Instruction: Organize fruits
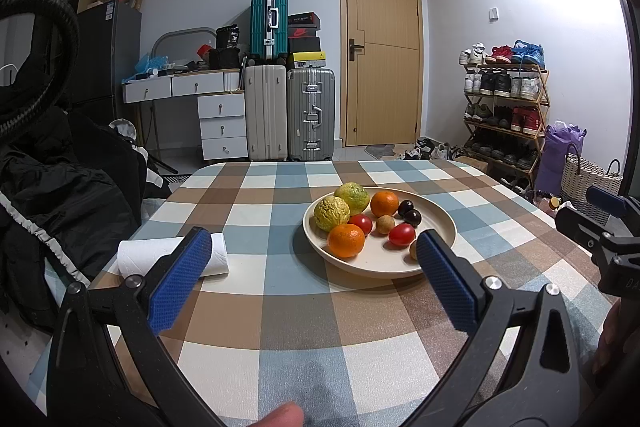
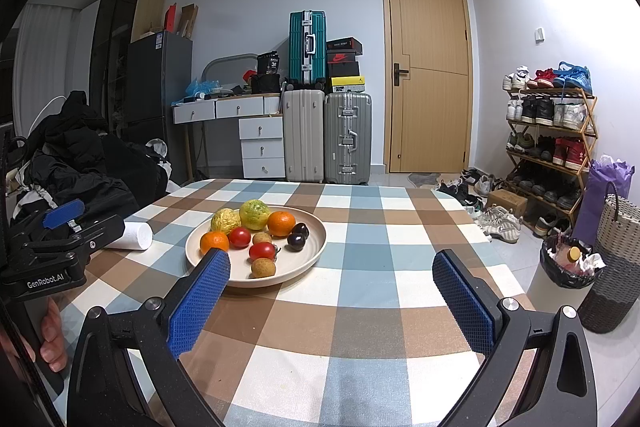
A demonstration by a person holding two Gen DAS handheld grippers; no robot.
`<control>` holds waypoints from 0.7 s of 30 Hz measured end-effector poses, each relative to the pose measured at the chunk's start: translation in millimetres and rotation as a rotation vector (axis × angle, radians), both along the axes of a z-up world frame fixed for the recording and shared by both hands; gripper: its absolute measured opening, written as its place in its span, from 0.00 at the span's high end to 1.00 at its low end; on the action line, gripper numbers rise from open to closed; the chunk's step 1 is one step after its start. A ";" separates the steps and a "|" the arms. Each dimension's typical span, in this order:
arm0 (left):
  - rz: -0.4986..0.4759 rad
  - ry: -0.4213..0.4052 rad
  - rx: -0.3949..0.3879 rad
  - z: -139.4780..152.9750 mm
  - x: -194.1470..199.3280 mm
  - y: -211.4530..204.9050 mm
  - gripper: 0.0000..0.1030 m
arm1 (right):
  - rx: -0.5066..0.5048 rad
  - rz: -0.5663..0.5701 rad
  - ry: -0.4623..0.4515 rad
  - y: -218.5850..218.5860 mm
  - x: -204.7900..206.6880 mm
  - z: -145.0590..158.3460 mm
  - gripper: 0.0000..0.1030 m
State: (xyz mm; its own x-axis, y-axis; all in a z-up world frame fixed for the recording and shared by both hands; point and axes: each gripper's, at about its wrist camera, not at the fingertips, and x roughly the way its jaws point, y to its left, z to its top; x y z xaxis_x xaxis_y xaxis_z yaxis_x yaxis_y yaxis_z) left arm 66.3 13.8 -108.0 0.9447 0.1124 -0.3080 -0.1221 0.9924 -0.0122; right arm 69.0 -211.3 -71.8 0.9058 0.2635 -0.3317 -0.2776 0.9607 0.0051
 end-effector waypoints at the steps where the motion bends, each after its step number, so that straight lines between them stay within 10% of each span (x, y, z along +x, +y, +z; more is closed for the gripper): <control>1: 0.000 0.000 0.000 -0.5 0.4 0.0 0.01 | 0.000 0.000 0.000 0.0 0.0 0.1 0.00; 21: 0.000 0.000 0.000 -0.4 0.0 0.1 0.01 | 0.000 0.001 0.000 0.0 0.1 0.1 0.00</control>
